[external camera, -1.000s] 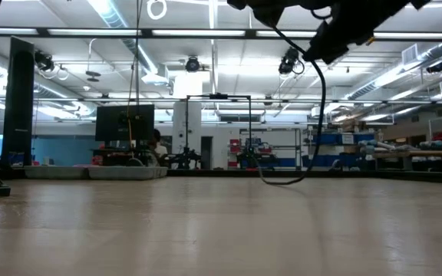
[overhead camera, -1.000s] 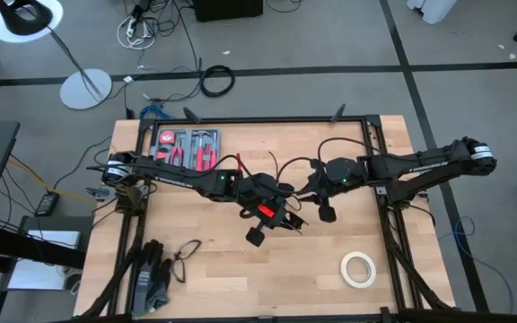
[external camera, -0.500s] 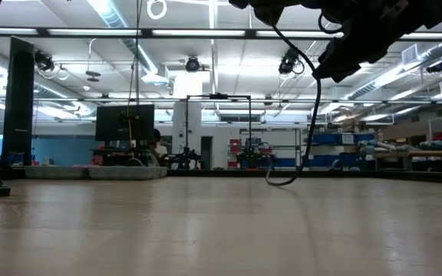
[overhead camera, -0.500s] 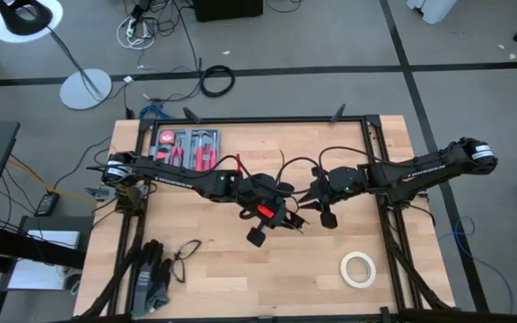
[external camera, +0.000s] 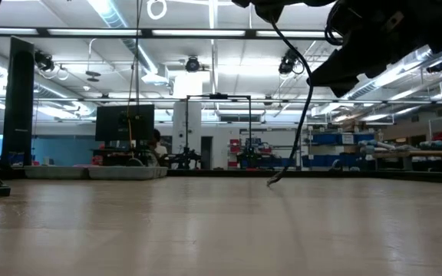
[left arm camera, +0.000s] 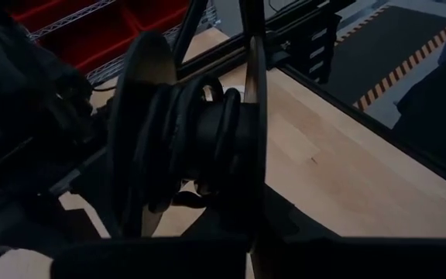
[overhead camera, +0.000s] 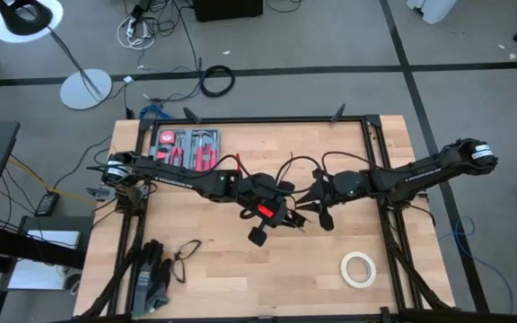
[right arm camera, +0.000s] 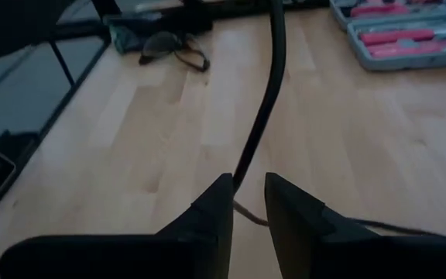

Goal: Coil cords
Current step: Coil the black wire onto the spool

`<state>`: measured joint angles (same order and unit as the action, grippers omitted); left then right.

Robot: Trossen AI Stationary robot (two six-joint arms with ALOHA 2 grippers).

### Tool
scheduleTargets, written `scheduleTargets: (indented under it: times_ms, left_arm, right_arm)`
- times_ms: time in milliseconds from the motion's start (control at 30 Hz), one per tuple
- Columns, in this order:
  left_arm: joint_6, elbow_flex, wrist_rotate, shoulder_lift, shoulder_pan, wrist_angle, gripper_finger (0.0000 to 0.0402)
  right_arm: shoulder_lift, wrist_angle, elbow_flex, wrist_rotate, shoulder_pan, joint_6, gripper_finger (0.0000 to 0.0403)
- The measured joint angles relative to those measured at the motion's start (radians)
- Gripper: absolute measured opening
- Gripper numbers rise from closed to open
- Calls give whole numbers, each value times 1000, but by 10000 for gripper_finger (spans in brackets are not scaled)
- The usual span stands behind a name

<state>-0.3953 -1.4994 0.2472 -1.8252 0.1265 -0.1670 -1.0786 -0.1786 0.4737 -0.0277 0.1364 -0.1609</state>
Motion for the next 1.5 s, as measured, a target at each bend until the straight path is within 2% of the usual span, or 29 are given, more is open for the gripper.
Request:
scheduleTargets:
  times_ms: [100, 367, 733, 833, 933, 1033, 1500]
  left_arm:
    - [-1, 0, -12, 0, 0, 1, 0]
    - [-28, 0, -44, 0, 4, 45, 0]
    - [-68, 0, -145, 0, 15, 61, 0]
    - [-68, 0, -149, 0, 14, 80, 0]
    - [-72, 0, -158, 0, 14, 81, 0]
    - [-73, 0, -176, 0, 14, 85, 0]
    - [-49, 0, -175, 0, 14, 13, 0]
  right_arm:
    - [0, -76, -37, -2, 0, -14, 77]
    - [-1, -138, -46, -8, 0, -21, 77]
    - [-1, -140, -46, -25, 0, -57, 75]
    - [-1, -140, -46, -50, 0, -56, 59]
    - [-1, -138, -46, -58, 1, -34, 15]
    - [-1, -133, -46, -61, 7, -29, 8]
    - [-1, 15, -46, -50, 178, -63, 3]
